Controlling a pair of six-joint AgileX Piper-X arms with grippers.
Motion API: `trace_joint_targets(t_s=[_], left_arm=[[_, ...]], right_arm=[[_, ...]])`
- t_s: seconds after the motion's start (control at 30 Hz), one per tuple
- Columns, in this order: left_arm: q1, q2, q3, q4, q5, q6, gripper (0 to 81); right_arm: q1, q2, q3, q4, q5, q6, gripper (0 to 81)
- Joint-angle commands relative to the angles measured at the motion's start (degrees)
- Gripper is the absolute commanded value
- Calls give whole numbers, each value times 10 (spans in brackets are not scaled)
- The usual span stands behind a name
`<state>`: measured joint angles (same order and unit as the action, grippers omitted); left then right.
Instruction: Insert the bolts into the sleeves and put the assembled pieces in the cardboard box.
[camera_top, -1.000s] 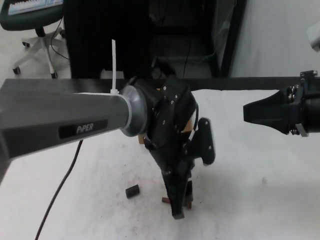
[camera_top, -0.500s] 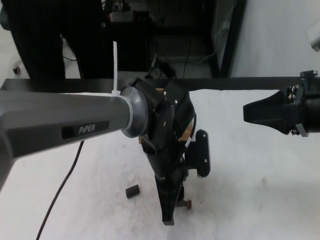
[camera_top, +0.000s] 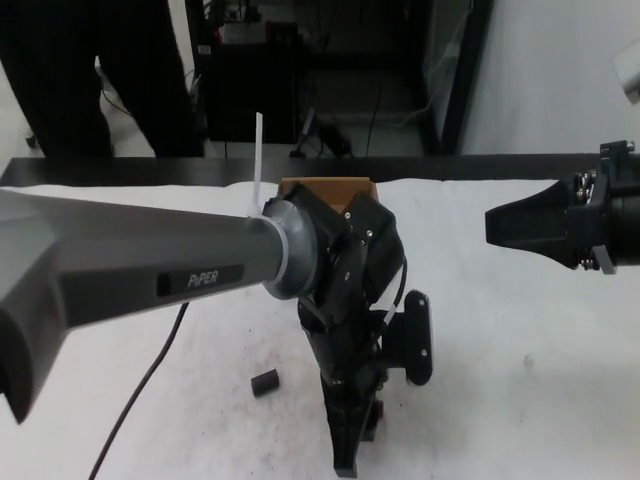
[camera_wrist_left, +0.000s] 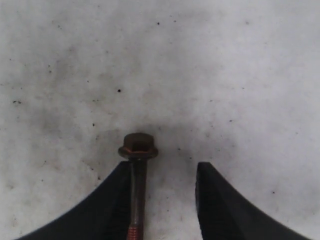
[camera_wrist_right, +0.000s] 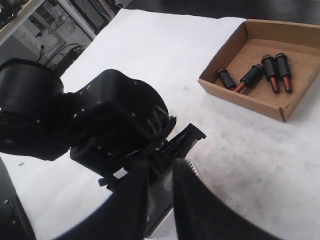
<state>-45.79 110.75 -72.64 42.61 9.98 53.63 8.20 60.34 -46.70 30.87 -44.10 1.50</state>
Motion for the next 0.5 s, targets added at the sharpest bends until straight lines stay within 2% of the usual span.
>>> trace_joint_targets(t_s=[0.0,0.47], left_arm=[[-4,9,-3,2,-2,0,374],[-4,40,-4,-48,-30,-15,374]], right_arm=[[-2,-4,-5,2,-9,0,167],[-2,-4,-5,2,-28,4,167]])
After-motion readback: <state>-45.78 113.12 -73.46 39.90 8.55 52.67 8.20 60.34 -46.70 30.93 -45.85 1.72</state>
